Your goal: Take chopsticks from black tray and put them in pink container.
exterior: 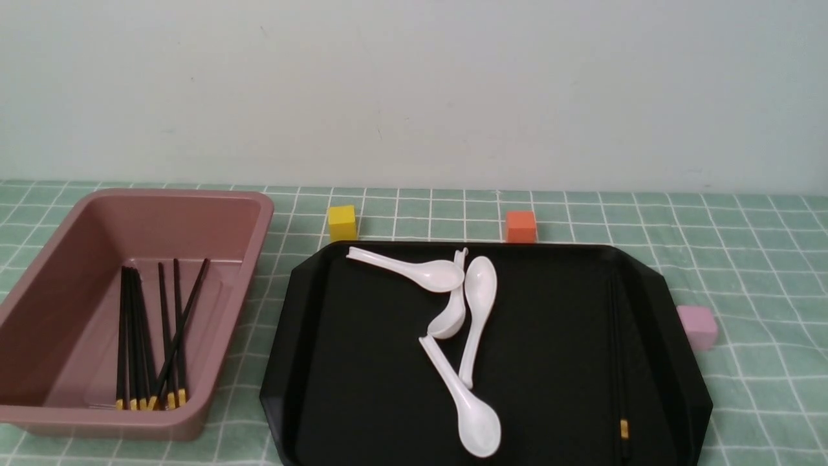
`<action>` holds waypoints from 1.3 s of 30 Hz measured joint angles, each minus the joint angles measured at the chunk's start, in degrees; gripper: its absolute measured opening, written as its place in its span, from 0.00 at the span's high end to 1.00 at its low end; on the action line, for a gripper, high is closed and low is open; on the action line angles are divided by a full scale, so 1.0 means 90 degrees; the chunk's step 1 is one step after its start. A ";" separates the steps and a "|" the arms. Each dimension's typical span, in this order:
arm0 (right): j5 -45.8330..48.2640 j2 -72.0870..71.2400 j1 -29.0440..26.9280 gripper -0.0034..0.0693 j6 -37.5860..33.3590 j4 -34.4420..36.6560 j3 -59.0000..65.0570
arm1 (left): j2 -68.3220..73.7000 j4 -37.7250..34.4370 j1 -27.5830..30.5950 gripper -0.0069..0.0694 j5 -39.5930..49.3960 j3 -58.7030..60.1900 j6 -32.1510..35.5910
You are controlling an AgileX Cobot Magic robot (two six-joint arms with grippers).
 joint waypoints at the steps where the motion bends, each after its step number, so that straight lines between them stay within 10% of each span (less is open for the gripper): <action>1: 0.0000 0.0000 0.0000 0.87 0.0000 0.0000 0.0000 | 0.0000 0.0000 0.0000 0.60 0.0000 0.0000 0.0000; 39: 0.0007 0.0000 0.0000 0.81 0.0000 0.0000 0.0000 | 0.0000 0.0000 0.0000 0.60 0.0000 0.0000 0.0000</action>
